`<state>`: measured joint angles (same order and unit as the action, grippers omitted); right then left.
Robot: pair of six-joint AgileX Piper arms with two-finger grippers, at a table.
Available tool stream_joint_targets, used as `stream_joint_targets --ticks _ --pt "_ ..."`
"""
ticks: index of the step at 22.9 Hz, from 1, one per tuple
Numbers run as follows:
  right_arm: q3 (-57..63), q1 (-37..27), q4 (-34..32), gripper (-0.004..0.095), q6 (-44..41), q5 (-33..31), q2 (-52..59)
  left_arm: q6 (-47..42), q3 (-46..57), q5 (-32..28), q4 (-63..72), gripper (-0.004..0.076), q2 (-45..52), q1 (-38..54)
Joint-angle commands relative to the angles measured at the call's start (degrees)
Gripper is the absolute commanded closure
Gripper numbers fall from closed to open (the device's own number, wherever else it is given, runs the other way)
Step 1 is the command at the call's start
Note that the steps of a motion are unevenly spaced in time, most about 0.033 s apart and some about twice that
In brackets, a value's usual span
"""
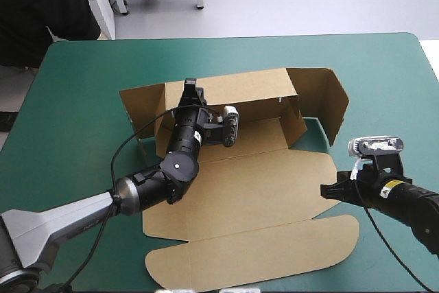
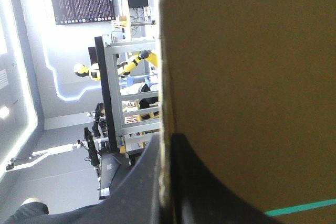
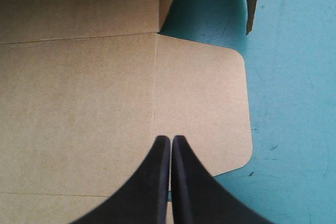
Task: Fold the box
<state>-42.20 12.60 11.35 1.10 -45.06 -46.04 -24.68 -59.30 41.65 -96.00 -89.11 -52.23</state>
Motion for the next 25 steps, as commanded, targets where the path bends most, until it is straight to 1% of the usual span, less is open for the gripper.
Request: stream_joint_targets --ticks 1,9,11,13,15,16,17,18,20,21,23,25 --pt "-1.42 -0.31 0.55 0.0913 0.15 2.94 0.61 -2.37 0.85 0.97 -7.24 0.0734 3.06 -0.66" --pt "-1.42 -0.31 0.47 0.0913 0.28 3.25 0.61 -2.37 1.58 0.87 -7.24 0.0734 2.95 -0.66" --pt "-1.42 -0.31 0.47 0.0912 1.78 3.25 0.61 -2.37 1.58 0.87 -7.24 0.0734 2.95 -0.76" --pt "-1.42 -0.31 0.47 0.0882 1.93 3.15 0.61 -2.37 1.58 0.87 -7.24 0.0734 2.95 -0.76" --pt "-1.42 -0.31 0.47 0.0779 1.82 3.15 0.61 -2.37 1.58 0.87 -7.24 0.0734 2.95 -0.76" --pt "-1.42 -0.31 0.47 0.0712 1.36 3.15 0.61 -2.37 1.58 1.39 -7.24 0.0734 2.95 -0.76" --pt "-1.53 -0.31 0.47 0.063 1.29 3.15 0.61 -2.37 1.58 1.73 -7.24 0.0734 2.95 -0.76" --pt "-1.8 -0.31 0.47 0.052 1.29 3.15 0.49 -2.37 1.58 1.97 -7.24 0.0734 2.95 -0.76" --pt "-2.88 -0.31 0.16 0.0389 0.65 2.77 -0.29 -2.37 1.58 1.97 -7.24 0.0734 2.95 -0.76" --pt "-3.77 -0.31 -0.67 0.0307 -0.71 2.36 -1.1 -2.37 1.58 1.97 -7.24 0.0734 2.95 -0.76" --pt "-6.32 -0.31 -4.1 0.022 -3.34 1.13 -3.41 -2.37 1.58 1.97 -7.24 0.0734 2.95 -0.76" --pt "-9.35 -0.31 -8.85 0.0192 -7.13 -0.73 -6.25 -2.37 1.58 2.26 -7.24 0.0734 2.95 -0.76"
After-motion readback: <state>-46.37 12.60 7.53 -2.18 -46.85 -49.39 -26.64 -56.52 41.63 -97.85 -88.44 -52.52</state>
